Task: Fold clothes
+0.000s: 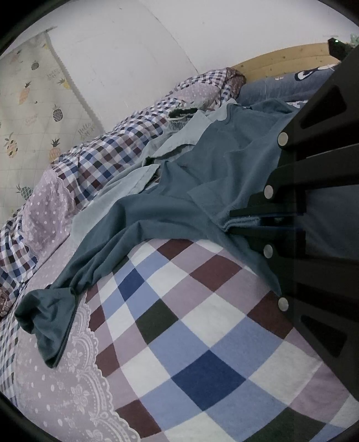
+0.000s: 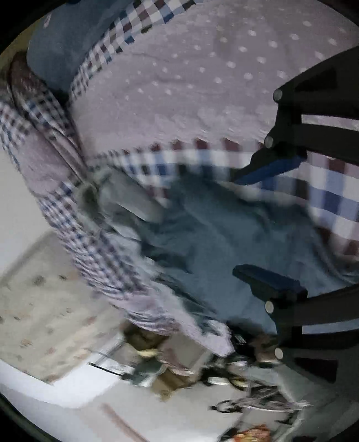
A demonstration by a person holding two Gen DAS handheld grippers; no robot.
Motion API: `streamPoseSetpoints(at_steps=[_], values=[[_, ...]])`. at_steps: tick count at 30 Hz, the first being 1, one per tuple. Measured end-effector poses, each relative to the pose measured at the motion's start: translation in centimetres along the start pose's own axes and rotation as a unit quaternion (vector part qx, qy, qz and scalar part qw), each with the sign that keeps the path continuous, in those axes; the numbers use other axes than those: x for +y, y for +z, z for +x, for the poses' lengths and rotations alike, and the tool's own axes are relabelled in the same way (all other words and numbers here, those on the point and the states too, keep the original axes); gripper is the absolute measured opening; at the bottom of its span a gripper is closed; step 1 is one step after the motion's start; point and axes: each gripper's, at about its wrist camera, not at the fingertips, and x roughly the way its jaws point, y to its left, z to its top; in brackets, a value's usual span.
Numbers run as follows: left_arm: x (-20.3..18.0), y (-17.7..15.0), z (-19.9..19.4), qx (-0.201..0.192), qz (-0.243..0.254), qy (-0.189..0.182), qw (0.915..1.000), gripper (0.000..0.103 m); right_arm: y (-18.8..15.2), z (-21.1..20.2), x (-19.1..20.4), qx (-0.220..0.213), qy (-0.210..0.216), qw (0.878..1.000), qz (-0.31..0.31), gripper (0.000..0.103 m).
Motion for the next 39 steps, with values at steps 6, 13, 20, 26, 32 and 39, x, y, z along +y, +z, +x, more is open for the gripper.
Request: streamPoseSetpoints(at_steps=[6,13,20,26,32,39], values=[[0.1,-0.1,-0.1,-0.002,0.001,-0.001,1.0000,0.003,5.3,8.3,-3.4,0.037,-0.062,0.997,-0.003,0.065],[0.0,-0.1,0.0,-0.003,0.003,-0.001,1.0000,0.003,8.9,17.2,-4.3,0.111,-0.097,0.987,-0.063,0.065],[0.1,-0.2,0.1,-0.004,0.003,-0.002,1.0000,0.003,9.5,21.0,-3.0,0.162,-0.080,0.975,-0.128,0.004],[0.0,-0.2,0.1,-0.004,0.005,-0.001,1.0000,0.003,11.1,18.2,-0.4,0.065,-0.218,0.952,-0.205,0.003],[0.0,-0.1,0.1,-0.004,0.005,-0.001,1.0000,0.003,10.3,19.2,-3.3,0.111,-0.310,0.930,-0.164,0.004],[0.1,-0.1,0.1,-0.004,0.004,-0.003,1.0000,0.003,11.4,19.3,-3.2,0.093,-0.331,0.928,-0.144,0.043]])
